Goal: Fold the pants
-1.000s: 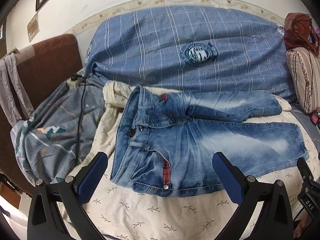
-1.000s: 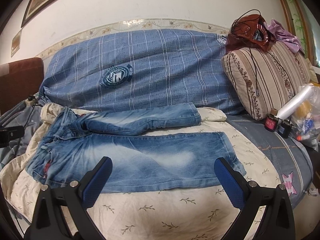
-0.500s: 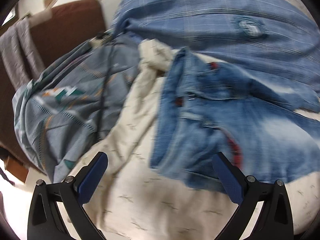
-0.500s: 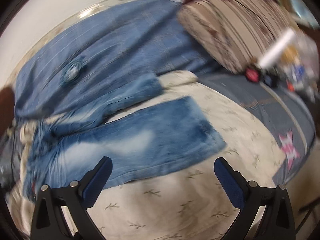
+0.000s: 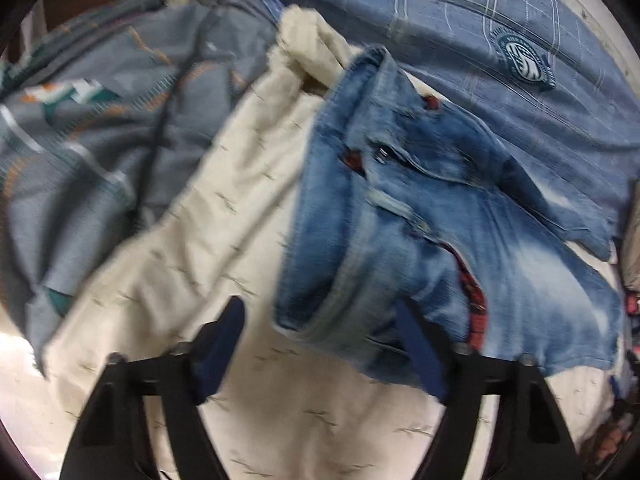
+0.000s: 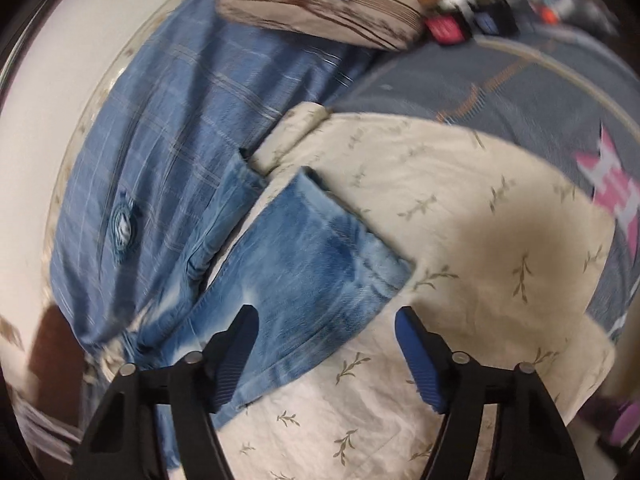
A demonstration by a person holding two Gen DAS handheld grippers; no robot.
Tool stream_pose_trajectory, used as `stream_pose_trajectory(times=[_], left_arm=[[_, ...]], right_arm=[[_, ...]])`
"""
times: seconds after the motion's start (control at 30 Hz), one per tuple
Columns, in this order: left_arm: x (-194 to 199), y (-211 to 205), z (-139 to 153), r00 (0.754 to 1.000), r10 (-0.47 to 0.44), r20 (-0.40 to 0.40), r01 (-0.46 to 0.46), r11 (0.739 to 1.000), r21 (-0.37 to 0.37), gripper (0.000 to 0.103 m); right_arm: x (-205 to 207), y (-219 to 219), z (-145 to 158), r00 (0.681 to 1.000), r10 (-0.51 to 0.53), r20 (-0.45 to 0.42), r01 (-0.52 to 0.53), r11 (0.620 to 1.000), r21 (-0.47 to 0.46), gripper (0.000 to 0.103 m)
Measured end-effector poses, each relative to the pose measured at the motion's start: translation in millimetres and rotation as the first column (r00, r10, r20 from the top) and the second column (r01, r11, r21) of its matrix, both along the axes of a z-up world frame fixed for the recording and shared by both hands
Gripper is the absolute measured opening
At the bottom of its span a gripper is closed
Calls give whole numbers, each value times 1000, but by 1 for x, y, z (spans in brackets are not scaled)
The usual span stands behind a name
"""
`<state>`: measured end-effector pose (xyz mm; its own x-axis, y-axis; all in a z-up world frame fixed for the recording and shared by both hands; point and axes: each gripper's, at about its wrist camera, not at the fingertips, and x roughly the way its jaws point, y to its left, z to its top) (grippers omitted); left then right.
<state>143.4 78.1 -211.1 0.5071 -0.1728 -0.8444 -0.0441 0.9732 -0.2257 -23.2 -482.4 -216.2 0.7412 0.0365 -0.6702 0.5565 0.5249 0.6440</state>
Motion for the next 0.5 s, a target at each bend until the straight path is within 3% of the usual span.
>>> stream_pose_trajectory(times=[0.07, 0.23, 0.3, 0.37, 0.43, 0.47, 0.5], left_arm=[[0, -3, -8, 1000, -7, -26, 6, 1000, -23, 57], [2, -9, -11, 1000, -16, -13, 16, 1000, 3, 57], [7, -9, -12, 1000, -11, -20, 10, 1000, -3, 60], [11, -6, -15, 999, 7, -33, -8, 1000, -17, 71], [15, -2, -21, 998, 27, -53, -29, 999, -33, 72], [16, -1, -23, 998, 27, -59, -30, 999, -45, 72], [17, 0, -25, 998, 30, -58, -33, 998, -54, 72]], right_arm=[[0, -4, -4, 1000, -13, 6, 13, 999, 30, 72], [14, -8, -7, 1000, -5, -3, 5, 999, 33, 72], [19, -11, -9, 1000, -13, -13, 13, 999, 39, 72], [22, -16, -12, 999, -33, 5, 32, 997, 64, 72], [23, -20, -14, 999, -44, 25, 42, 995, 88, 72], [22, -21, -15, 998, -47, 33, 44, 995, 92, 68], [22, -22, -14, 998, -48, 40, 45, 995, 87, 54]])
